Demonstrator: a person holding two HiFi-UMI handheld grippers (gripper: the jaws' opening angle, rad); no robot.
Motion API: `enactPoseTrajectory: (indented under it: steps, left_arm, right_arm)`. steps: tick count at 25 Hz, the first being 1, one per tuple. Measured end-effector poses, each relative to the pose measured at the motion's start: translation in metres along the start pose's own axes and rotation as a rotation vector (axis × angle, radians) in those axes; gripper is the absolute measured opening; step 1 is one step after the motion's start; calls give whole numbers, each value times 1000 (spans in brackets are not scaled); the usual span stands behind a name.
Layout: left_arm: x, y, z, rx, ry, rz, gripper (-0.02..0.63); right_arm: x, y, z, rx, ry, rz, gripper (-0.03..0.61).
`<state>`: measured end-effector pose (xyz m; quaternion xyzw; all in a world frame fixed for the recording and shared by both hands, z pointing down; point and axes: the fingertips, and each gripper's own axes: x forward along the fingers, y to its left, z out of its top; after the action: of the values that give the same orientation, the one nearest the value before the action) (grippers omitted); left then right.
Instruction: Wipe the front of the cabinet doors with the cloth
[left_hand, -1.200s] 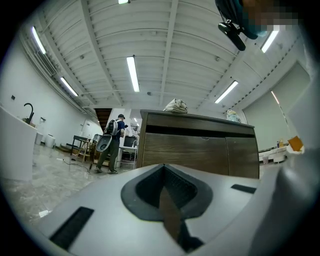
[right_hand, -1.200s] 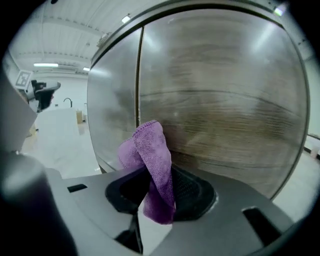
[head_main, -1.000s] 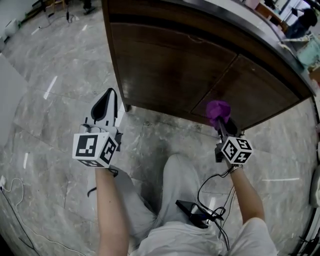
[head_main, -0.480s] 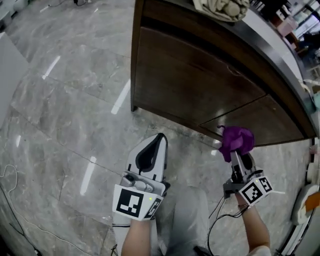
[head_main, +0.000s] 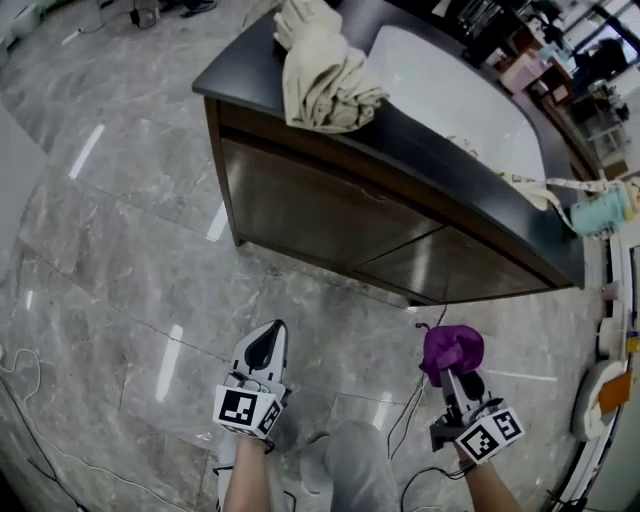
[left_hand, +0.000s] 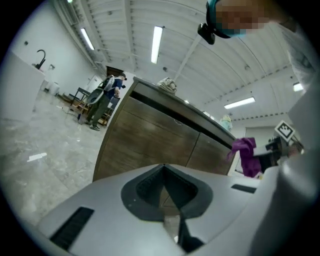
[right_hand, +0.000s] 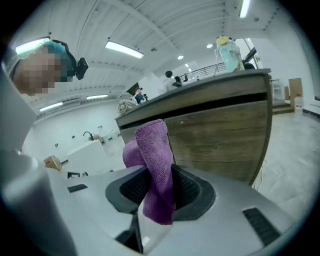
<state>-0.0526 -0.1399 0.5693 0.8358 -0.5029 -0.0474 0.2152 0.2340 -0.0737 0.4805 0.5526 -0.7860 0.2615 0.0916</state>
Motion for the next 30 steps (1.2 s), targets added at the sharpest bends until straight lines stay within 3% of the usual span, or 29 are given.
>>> enactPoseTrajectory:
  steps: [3,8,12,16,18,22,27,30]
  left_arm:
    - [-51,-36,21,89,109,-46,3]
    - [-140,-102,120,111,183,-12,3]
    - [-191,-150,211,171,194,35,3]
    - [-214,-215,294,289,205,-24,3]
    - [-222,-248,335,323,182,-43,3]
    - [-237,-314,408,297,73,-79,3]
    - [-254,-369,471,340,-70,-75,3]
    - [-262,-379,493,384,-59,-121,3]
  right_arm:
    - [-56,15,36,3,-24,-29,130]
    - [-138,35,113,11,-60,-74,130]
    - [-205,61,195,-77,-118,-66,129]
    - [-279,70,284,-165,-219,-89,129]
    - [-318,74,326,-200,-284,-84,129]
    - [-392,92,394,-243,-425,-16,129]
    - [-444,107,433,-293,-506,-7,129]
    - [-459,124,438,-236,-536,-32,129]
